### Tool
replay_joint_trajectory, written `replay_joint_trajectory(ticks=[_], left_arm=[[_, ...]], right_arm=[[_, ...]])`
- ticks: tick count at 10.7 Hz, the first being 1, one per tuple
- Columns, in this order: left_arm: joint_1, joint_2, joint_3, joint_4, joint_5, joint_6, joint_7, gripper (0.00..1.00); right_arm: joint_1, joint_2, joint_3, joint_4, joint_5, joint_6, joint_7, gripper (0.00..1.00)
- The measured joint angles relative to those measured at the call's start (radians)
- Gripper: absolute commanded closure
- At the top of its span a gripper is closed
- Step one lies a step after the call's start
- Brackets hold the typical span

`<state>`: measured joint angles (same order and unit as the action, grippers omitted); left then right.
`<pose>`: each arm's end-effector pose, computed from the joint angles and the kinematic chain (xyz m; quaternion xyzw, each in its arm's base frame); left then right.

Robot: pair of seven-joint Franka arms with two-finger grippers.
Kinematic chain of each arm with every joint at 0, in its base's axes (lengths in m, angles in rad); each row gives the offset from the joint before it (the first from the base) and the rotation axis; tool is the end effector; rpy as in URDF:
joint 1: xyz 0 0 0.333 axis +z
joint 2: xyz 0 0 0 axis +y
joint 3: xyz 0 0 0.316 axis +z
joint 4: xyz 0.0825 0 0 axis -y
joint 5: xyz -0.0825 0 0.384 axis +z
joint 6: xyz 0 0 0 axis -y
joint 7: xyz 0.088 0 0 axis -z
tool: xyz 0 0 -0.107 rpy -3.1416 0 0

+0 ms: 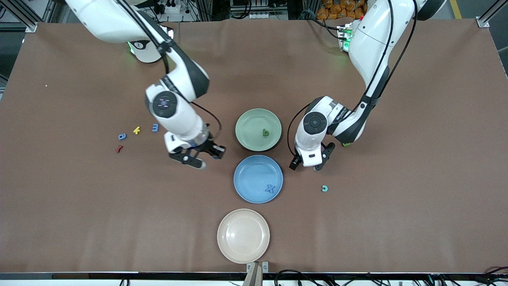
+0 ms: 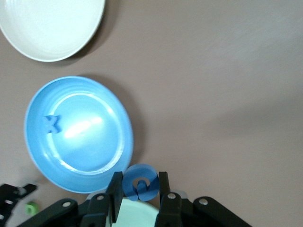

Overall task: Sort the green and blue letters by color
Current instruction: 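Carry the blue c to the blue plate while the left gripper grasps n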

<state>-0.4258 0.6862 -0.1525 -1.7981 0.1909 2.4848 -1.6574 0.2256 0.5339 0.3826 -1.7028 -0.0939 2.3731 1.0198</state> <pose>0.5500 -0.3523 0.1692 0.8862 0.4631 0.0123 0.0013 0.5818 0.3660 0.3189 -0.9731 0.2049 -0.0186 0.1037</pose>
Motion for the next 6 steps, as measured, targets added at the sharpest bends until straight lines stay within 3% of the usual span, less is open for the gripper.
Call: replay_joint_trajectory(ticks=[1, 2, 4, 6], left_arm=[[0.001, 0.000, 0.000, -0.001, 0.000, 0.002, 0.000, 0.85], [0.001, 0.001, 0.000, -0.002, 0.000, 0.002, 0.000, 1.00], [0.001, 0.002, 0.000, -0.004, 0.000, 0.007, 0.000, 1.00], [0.001, -0.004, 0.000, 0.000, 0.000, 0.009, 0.000, 1.00]], right_arm=[[0.041, 0.062, -0.004, 0.070, -0.045, 0.002, 0.093, 1.00], [0.070, 0.117, -0.006, 0.130, -0.079, 0.004, 0.162, 0.98], [0.115, 0.194, -0.021, 0.210, -0.118, 0.016, 0.246, 0.81], [0.174, 0.244, -0.070, 0.262, -0.125, 0.061, 0.303, 0.46]])
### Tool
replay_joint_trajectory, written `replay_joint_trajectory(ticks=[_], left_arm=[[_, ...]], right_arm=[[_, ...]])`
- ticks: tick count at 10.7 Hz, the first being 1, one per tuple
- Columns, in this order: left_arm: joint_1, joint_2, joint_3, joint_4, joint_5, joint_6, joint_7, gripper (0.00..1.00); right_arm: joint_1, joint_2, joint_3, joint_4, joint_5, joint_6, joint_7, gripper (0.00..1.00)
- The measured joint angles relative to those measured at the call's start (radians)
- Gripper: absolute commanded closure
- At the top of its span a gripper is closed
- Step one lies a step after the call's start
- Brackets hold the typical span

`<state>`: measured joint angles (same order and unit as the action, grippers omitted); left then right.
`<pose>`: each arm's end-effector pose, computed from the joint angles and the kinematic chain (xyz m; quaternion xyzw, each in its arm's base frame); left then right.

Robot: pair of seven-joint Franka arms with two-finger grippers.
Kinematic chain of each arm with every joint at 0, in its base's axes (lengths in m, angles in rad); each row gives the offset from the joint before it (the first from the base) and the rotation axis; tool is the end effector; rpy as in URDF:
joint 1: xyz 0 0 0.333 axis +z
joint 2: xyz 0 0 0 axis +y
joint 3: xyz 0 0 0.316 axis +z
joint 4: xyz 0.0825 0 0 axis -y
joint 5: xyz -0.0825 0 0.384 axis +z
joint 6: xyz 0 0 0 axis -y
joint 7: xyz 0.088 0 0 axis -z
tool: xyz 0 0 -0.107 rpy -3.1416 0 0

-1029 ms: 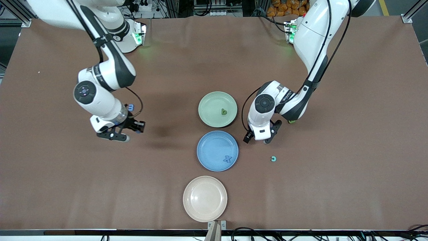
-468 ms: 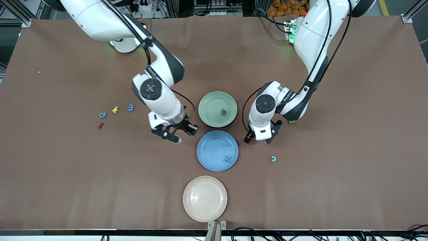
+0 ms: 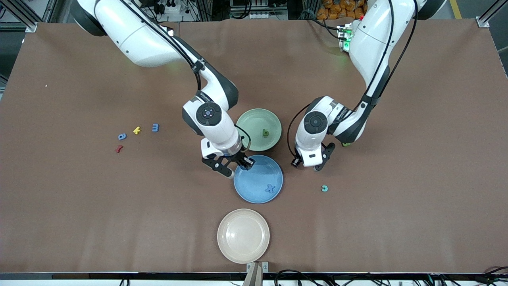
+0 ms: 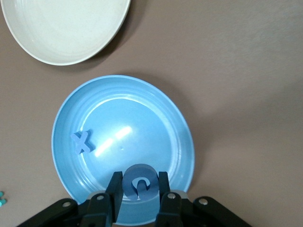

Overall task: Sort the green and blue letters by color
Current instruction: 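Carry the blue c to the blue plate while the left gripper grasps n, then release the c on the blue plate while the left gripper carries n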

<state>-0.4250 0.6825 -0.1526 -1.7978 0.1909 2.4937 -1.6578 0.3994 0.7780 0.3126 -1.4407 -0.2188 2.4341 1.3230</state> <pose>0.5516 -0.3528 0.1725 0.8859 0.4635 0.0152 0.0070 0.5977 0.4487 0.2685 -0.9509 0.2813 -0.0485 0.1199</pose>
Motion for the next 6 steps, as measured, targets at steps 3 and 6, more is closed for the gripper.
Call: replay_joint_trajectory(ticks=[3, 6], left_arm=[[0.000, -0.004, -0.001, 0.002, 0.000, 0.001, 0.000, 1.00], [0.000, -0.005, 0.000, 0.003, 0.003, 0.001, 0.003, 1.00]], right_arm=[[0.045, 0.044, -0.056, 0.033, 0.000, 0.071, 0.039, 0.00], [0.040, 0.045, -0.070, 0.054, 0.000, 0.068, 0.040, 0.00]])
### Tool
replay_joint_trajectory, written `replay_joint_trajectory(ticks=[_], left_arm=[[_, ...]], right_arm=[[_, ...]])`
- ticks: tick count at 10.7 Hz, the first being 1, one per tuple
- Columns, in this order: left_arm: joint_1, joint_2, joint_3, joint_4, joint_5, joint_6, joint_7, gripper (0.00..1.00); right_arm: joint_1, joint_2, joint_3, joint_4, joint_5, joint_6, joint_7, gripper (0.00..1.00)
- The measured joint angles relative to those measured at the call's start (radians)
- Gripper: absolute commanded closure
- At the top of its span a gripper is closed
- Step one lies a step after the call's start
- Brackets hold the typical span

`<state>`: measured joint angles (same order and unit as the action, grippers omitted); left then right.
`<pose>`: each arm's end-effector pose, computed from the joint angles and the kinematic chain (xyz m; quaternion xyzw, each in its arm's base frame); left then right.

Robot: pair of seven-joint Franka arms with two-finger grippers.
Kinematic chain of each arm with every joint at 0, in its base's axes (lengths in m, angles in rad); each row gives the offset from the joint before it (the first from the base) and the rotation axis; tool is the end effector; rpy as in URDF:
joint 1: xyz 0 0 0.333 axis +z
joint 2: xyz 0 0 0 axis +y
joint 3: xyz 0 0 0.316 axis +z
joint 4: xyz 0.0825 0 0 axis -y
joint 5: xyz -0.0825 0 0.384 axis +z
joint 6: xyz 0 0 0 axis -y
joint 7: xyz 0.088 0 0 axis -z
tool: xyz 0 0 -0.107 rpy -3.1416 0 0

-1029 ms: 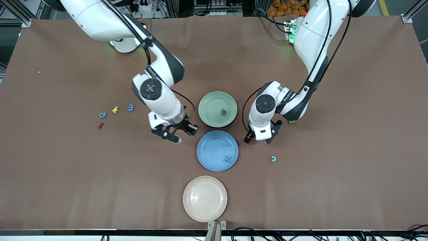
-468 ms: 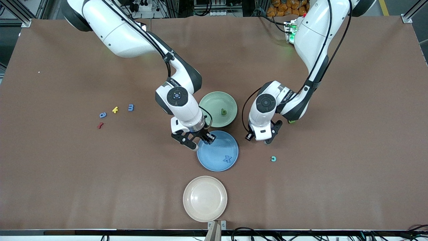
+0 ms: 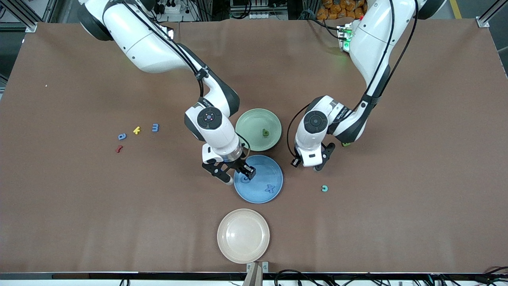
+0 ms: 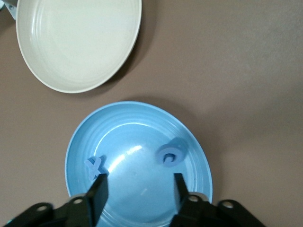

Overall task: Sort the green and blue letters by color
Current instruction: 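Release the c on the blue plate while the left gripper carries n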

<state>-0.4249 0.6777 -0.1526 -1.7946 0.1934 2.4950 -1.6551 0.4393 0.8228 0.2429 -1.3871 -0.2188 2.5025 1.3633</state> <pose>0.5534 -0.3536 0.1770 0.8868 0.4616 0.0185 0.0105 0.6174 0.4458 0.2602 -0.9388 0.3057 -0.0797 0.1372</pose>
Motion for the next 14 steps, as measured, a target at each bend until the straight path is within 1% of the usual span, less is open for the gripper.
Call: replay_joint_trajectory(ticks=[3, 4, 5, 6, 7, 8, 9, 11, 12, 14], left_arm=[[-0.002, -0.015, -0.001, 0.011, 0.000, 0.014, 0.004, 1.00], [-0.005, -0.030, -0.002, 0.013, 0.000, 0.014, 0.004, 1.00], [-0.008, -0.046, -0.004, 0.014, 0.000, 0.014, 0.004, 1.00], [-0.014, -0.062, -0.005, 0.014, 0.000, 0.014, 0.003, 1.00], [-0.025, -0.075, -0.006, 0.014, 0.000, 0.014, -0.003, 1.00], [-0.042, -0.082, -0.007, 0.013, 0.000, 0.014, -0.016, 1.00], [-0.061, -0.084, -0.007, 0.013, 0.000, 0.014, -0.027, 1.00], [-0.101, -0.086, -0.008, 0.015, 0.000, 0.014, -0.059, 1.00], [-0.126, -0.087, -0.009, 0.018, 0.000, 0.014, -0.083, 1.00], [-0.178, -0.087, -0.009, 0.020, 0.000, 0.014, -0.122, 1.00]], right_arm=[[-0.008, -0.006, -0.006, 0.010, 0.000, -0.023, -0.001, 0.00], [-0.020, -0.019, -0.007, 0.010, 0.000, -0.066, -0.023, 0.00], [-0.040, -0.046, -0.006, -0.003, 0.005, -0.114, -0.062, 0.00], [-0.069, -0.093, -0.004, -0.045, 0.033, -0.142, -0.125, 0.00], [-0.108, -0.164, 0.000, -0.126, 0.085, -0.156, -0.227, 0.00], [-0.157, -0.254, 0.007, -0.237, 0.139, -0.165, -0.351, 0.00], [-0.210, -0.355, 0.017, -0.361, 0.174, -0.173, -0.470, 0.00], [-0.297, -0.535, 0.043, -0.585, 0.192, -0.200, -0.656, 0.00], [-0.321, -0.599, 0.049, -0.667, 0.196, -0.219, -0.740, 0.00], [-0.355, -0.678, 0.051, -0.797, 0.197, -0.224, -0.867, 0.00]])
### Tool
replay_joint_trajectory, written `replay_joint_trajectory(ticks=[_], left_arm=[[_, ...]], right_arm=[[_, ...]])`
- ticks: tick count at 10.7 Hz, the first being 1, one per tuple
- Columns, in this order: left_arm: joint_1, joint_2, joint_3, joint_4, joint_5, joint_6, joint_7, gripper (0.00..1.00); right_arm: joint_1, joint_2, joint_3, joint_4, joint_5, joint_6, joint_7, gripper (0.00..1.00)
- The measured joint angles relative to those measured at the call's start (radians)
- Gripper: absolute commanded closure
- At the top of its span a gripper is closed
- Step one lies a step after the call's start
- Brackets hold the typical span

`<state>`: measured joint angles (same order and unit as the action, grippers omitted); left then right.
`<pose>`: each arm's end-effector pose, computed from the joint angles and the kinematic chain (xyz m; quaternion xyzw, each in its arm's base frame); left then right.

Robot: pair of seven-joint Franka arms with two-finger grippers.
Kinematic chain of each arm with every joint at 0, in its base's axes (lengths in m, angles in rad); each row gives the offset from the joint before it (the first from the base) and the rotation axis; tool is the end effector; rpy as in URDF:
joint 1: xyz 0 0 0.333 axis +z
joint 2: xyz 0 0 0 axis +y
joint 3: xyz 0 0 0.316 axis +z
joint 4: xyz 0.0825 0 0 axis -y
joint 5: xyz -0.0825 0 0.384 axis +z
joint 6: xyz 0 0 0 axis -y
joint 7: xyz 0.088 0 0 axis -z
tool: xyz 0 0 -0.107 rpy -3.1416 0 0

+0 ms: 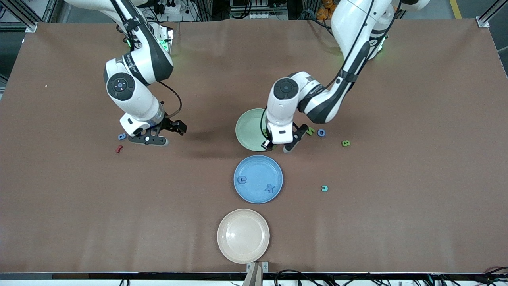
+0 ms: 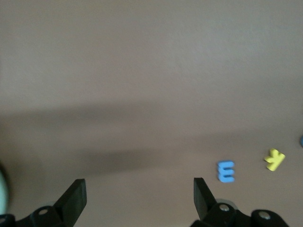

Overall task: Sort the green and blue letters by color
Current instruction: 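Release the c on the blue plate while the left gripper carries n, then grasp the blue E with the right gripper while the left gripper drops n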

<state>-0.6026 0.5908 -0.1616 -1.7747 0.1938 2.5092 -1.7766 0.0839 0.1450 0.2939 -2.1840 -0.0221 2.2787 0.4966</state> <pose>0.4936 -0.4609 0.2444 0.8979 0.4330 0.0414 0.0682 0.5076 0.1997 0.3217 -0.9983 0.0530 0.0252 0.0023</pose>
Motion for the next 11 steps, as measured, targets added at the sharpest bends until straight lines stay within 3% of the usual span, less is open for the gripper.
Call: replay_joint_trajectory(ticks=[3, 7, 8, 9, 10, 11], left_arm=[[-0.041, 0.017, 0.003, 0.000, 0.000, -0.001, -0.010, 1.00], [-0.053, 0.047, 0.008, 0.007, 0.000, 0.000, -0.010, 1.00], [-0.059, 0.055, 0.008, 0.012, 0.000, 0.000, -0.010, 0.78], [-0.066, 0.062, 0.009, 0.019, 0.000, 0.000, -0.010, 0.10], [-0.070, 0.066, 0.010, 0.023, 0.000, 0.000, -0.010, 0.00], [-0.074, 0.069, 0.011, 0.024, 0.000, 0.000, -0.010, 0.00]], right_arm=[[-0.067, -0.044, 0.001, -0.121, 0.000, 0.017, -0.125, 0.09], [-0.196, -0.032, 0.000, -0.262, 0.000, 0.229, -0.324, 0.25], [-0.203, -0.015, 0.000, -0.269, 0.000, 0.258, -0.334, 0.28], [-0.203, 0.002, 0.000, -0.270, 0.000, 0.276, -0.336, 0.29], [-0.203, 0.016, 0.000, -0.270, 0.000, 0.286, -0.336, 0.31], [-0.204, 0.027, 0.000, -0.271, 0.000, 0.298, -0.337, 0.32]])
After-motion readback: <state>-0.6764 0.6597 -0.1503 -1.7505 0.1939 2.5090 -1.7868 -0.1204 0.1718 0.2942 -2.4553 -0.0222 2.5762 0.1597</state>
